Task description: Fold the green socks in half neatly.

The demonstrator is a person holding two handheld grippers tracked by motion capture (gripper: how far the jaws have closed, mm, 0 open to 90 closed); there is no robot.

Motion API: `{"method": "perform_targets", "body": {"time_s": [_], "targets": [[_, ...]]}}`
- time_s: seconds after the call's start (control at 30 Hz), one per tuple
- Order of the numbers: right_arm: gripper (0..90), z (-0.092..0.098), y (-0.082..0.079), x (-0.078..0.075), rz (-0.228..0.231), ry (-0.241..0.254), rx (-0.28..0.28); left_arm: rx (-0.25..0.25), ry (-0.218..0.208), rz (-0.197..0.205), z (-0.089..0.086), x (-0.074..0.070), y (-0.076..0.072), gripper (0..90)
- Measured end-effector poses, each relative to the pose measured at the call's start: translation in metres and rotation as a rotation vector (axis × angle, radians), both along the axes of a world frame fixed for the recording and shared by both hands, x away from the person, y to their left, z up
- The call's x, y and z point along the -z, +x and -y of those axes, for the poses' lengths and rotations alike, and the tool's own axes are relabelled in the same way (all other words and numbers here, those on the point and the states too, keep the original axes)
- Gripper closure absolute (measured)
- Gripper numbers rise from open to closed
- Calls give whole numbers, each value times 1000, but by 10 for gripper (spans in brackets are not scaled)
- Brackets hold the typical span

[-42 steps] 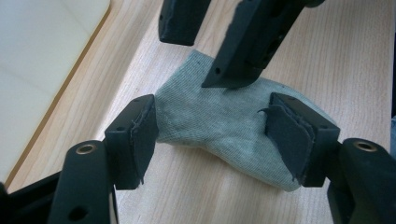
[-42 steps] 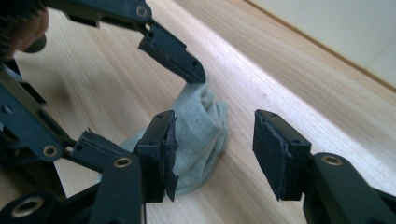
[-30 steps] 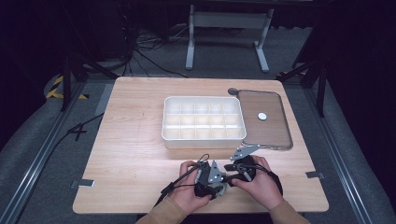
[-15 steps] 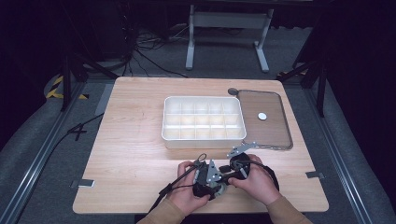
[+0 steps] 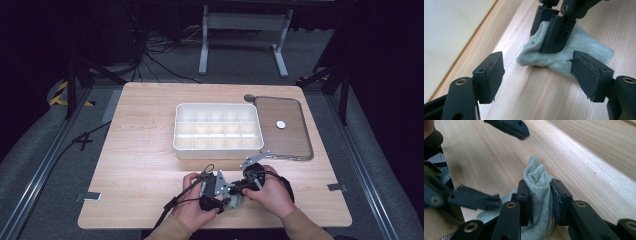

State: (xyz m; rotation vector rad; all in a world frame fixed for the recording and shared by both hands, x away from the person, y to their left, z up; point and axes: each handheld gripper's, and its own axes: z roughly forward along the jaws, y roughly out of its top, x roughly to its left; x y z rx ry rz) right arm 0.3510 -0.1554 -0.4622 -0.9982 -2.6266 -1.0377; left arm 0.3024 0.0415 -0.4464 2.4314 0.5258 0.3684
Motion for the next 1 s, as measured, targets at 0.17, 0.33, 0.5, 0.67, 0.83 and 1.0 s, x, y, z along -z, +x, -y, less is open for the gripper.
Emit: {"method": "perform_targets", "body": {"time_s": [0.17, 0.33, 0.5, 0.67, 0.83, 1.0], "targets": [[732, 2, -2, -5, 76, -10, -16, -40, -27, 1, -19, -7, 4, 272], [735, 6, -6, -15, 135, 10, -21, -74, -34, -6, -36, -11, 8, 272], [735, 9, -11, -28, 274, 32, -42, -146, -53, -43, -76, -8, 8, 275], [734, 13, -10, -41, 338, 38, -40, -210, -51, -60, -98, -10, 15, 277], [733, 15, -2, -58, 360, 16, -41, -240, -77, -76, -109, -15, 21, 287], [732, 19, 4, -73, 370, -5, -34, -246, -82, -86, -113, -18, 24, 290]]}}
